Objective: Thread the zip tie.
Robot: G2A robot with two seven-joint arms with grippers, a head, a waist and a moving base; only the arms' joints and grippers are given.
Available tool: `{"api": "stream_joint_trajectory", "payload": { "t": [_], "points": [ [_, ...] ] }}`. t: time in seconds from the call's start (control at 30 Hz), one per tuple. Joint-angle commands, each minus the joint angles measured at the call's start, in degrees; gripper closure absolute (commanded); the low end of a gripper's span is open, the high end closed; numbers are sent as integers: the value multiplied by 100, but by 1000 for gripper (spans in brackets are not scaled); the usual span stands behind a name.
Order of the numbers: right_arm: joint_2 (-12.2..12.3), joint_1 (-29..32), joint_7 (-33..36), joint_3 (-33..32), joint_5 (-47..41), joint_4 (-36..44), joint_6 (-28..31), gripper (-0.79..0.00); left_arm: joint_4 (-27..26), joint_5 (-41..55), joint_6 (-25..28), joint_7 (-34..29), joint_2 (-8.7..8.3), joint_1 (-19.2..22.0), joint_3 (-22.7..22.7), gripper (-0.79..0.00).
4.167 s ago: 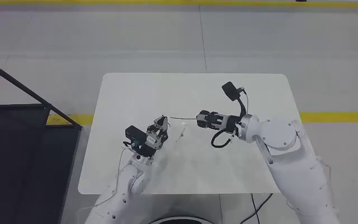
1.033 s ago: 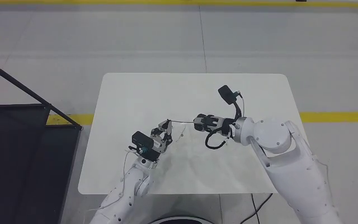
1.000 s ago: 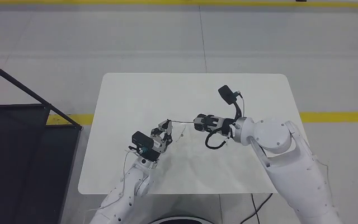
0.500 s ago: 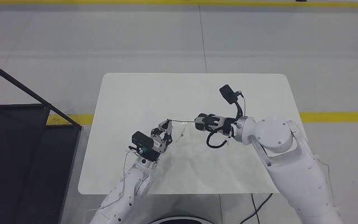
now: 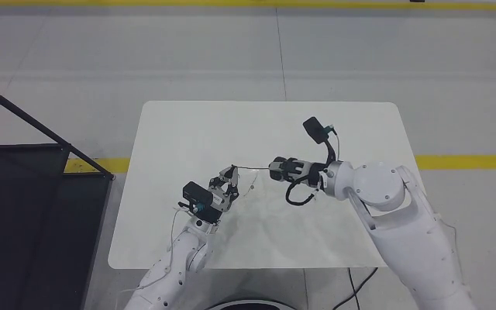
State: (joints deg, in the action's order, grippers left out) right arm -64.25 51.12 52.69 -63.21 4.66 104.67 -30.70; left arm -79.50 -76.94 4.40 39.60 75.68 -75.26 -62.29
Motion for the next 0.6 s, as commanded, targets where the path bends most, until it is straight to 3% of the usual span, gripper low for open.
{"api": "stream_joint_trajectory", "payload": {
  "t": [0.0,0.57],
  "points": [
    [0,-12,-8,24,11,-7,-14,0,0,0,0,0,0,0,0,0],
    [-2,-90,-82,103,-66,-67,-73,0,0,0,0,0,0,0,0,0]
  ]
}}
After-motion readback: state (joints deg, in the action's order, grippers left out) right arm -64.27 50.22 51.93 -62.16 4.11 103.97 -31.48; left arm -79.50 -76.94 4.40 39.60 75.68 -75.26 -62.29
